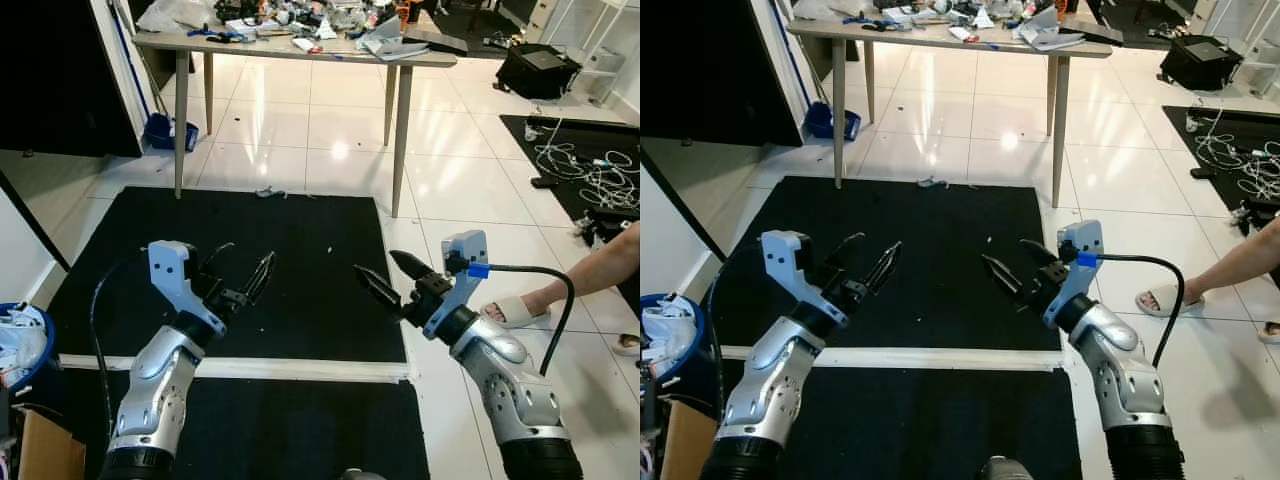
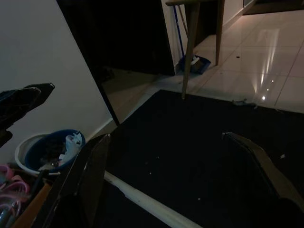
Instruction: Picking trash to rubbish bin
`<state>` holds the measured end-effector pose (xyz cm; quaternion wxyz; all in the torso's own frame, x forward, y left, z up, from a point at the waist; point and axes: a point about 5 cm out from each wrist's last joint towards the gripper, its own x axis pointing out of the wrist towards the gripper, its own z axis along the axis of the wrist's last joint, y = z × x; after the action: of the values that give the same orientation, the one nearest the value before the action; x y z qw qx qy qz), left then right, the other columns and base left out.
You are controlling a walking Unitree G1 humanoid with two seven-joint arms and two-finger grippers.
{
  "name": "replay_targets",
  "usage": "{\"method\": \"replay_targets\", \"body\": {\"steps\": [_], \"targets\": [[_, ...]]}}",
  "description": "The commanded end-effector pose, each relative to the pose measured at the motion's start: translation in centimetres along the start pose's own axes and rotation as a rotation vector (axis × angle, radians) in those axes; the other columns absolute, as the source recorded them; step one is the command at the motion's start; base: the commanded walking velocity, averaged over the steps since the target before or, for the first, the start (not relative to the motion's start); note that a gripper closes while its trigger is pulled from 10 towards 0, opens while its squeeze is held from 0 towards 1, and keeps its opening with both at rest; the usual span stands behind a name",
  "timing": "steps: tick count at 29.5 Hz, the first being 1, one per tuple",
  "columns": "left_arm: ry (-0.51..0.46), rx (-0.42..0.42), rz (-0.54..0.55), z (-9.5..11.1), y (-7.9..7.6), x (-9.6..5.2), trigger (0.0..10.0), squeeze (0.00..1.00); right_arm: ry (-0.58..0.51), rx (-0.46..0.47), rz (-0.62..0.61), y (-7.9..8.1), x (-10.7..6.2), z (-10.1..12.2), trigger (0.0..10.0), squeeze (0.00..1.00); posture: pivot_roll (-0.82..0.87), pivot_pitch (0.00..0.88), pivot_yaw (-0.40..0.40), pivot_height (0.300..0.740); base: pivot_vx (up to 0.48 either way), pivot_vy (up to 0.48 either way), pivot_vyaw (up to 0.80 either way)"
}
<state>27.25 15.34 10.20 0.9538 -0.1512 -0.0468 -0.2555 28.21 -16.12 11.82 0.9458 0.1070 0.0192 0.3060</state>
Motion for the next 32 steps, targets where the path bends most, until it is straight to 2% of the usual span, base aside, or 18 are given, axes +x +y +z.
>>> {"method": "replay_targets", "body": {"steps": [1,21,32], "targets": [[0.013,0.017,-0.013,-0.1,0.1,0.1,10.0,0.00,-0.011,-0.011,-0.003,0.1,0.0,0.2,10.0,0.00,0.02,0.000,0.005,0.740,0.379,0.000,0.00],[0.023,0.018,-0.025,-1.1,0.8,0.1,10.0,0.00,-0.012,-0.016,-0.008,0.0,0.1,0.5,10.0,0.00,0.02,0.000,-0.007,0.740,0.475,0.000,0.00],[0.015,0.034,-0.044,-1.1,0.9,0.2,10.0,0.00,0.005,-0.005,-0.012,-0.1,0.2,0.6,10.0,0.00,0.02,0.000,-0.005,0.740,0.480,0.000,-0.79]]}}
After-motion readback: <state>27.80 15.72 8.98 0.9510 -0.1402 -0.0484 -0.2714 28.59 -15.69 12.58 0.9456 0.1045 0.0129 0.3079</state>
